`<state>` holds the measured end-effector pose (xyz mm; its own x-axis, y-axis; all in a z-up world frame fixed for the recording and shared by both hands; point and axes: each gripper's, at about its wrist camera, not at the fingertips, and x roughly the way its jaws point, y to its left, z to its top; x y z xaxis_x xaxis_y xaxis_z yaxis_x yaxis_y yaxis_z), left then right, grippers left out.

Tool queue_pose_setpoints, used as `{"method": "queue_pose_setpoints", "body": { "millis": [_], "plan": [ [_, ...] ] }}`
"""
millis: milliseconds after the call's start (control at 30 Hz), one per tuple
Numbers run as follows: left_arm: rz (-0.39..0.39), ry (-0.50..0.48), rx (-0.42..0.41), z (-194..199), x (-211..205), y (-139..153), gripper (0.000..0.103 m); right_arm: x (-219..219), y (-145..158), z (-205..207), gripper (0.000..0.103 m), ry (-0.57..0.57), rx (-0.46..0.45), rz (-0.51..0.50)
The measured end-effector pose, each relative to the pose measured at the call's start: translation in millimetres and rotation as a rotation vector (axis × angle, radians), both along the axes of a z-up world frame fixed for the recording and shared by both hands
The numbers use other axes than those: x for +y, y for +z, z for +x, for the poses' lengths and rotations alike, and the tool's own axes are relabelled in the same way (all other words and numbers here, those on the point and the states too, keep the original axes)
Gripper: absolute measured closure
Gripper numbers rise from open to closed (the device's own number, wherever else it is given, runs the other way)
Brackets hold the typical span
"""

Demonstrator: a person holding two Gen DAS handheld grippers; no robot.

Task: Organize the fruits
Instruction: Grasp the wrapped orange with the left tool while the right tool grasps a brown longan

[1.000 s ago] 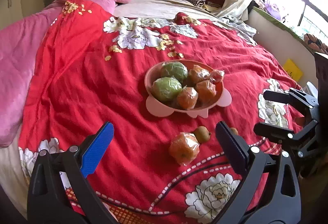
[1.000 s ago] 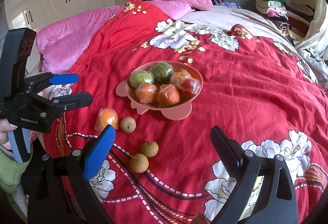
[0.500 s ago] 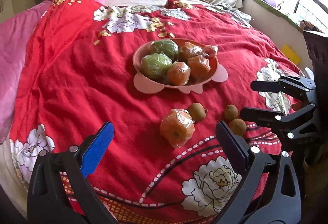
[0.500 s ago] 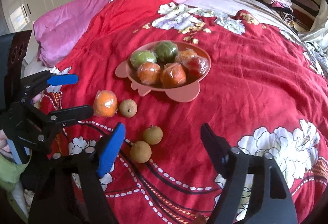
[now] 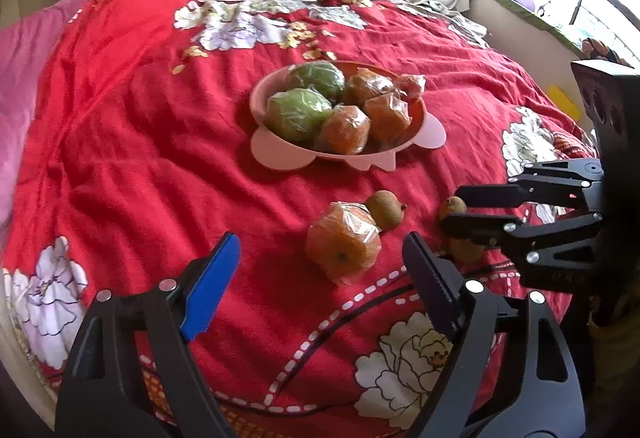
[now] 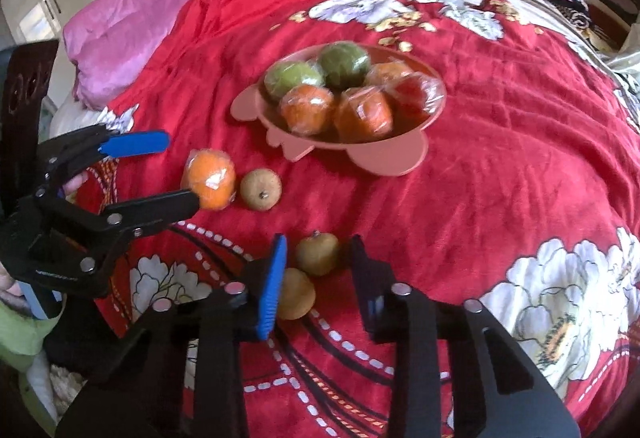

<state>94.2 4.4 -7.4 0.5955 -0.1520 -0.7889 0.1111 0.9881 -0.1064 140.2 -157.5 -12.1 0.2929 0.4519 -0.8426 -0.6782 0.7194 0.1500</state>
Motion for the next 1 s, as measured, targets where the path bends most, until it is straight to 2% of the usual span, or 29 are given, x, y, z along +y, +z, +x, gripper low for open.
{"method": "queue_pose_setpoints", "body": {
  "millis": [300,433,733,800,1000],
  "plan": [
    [-0.009,-0.005,0.021,8,-5,-11,0.037,5,-8,1,0.075,0.013,0.003,0.011],
    [-0.015,-0.002,0.031,13,-5,-15,0.042,5,-8,3,0.081,0.007,-0.008,0.028],
    [-0.012,-0.008,0.029,17,-5,-19,0.059,6,-3,0,0.081,0.019,-0.046,0.049],
    [-0.030,-0.013,0.030,17,-4,-18,0.070,6,-1,1,0.081,0.017,-0.051,0.055],
    [-0.069,-0.018,0.031,16,0,-14,0.071,0,10,2,0.081,0.000,-0.077,0.077]
  ]
}}
